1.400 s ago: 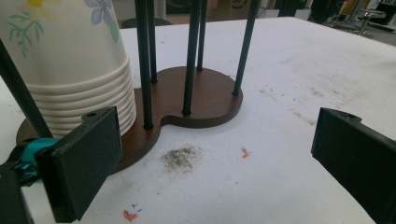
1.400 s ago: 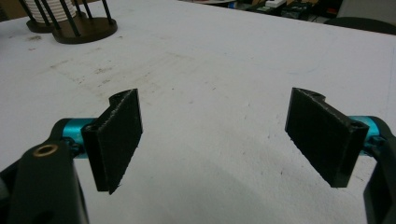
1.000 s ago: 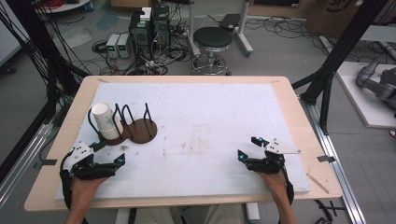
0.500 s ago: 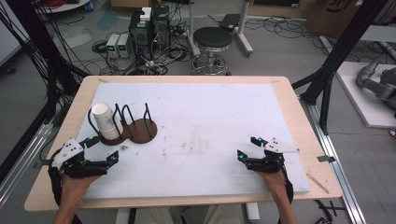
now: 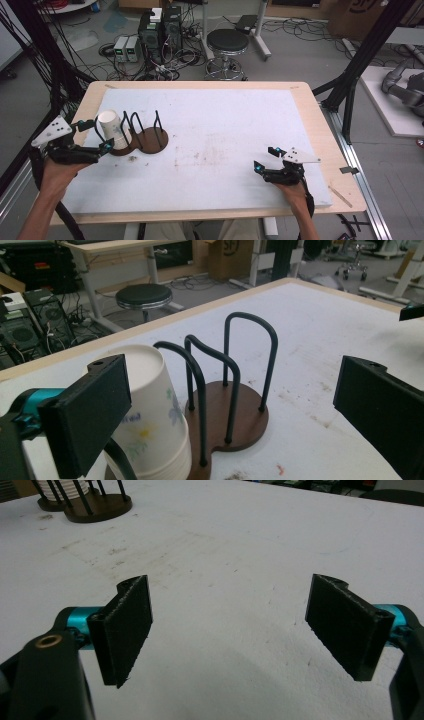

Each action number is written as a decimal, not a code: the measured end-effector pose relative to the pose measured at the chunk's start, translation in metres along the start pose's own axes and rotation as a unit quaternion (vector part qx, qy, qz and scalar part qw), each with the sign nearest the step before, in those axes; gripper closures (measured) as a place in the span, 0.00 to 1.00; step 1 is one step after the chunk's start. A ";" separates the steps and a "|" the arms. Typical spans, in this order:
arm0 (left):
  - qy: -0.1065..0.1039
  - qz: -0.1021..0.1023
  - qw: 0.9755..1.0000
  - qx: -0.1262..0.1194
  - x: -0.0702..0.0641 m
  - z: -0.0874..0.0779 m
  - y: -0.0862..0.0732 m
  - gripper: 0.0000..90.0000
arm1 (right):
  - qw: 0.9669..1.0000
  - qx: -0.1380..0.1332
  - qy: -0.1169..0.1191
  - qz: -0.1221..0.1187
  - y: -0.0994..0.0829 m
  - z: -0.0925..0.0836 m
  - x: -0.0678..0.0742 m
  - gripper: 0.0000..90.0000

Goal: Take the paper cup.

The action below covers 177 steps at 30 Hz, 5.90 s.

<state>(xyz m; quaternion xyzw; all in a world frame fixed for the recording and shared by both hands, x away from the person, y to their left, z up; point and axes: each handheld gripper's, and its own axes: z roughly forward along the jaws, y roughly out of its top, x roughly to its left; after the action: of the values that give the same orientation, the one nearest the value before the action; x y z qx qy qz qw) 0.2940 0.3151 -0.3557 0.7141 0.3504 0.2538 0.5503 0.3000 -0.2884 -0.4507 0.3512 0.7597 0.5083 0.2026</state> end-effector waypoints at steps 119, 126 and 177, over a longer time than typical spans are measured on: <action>-0.087 0.130 0.937 0.313 0.071 0.053 0.123 0.40 | 1.000 0.006 0.003 -0.003 0.001 0.001 0.001 0.21; -0.084 0.135 0.937 0.310 0.068 0.046 0.131 0.40 | 1.000 0.007 0.002 -0.003 0.001 0.001 0.001 0.21; -0.236 0.086 0.967 0.042 -0.067 0.059 0.042 0.40 | 1.000 -0.002 0.009 0.001 0.000 -0.001 0.000 0.21</action>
<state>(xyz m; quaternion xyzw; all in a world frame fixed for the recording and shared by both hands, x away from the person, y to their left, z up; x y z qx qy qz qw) 0.3056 0.2203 -0.3292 0.8038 0.1580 0.1094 0.5630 0.2991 -0.2887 -0.4506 0.3475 0.7601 0.5130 0.1959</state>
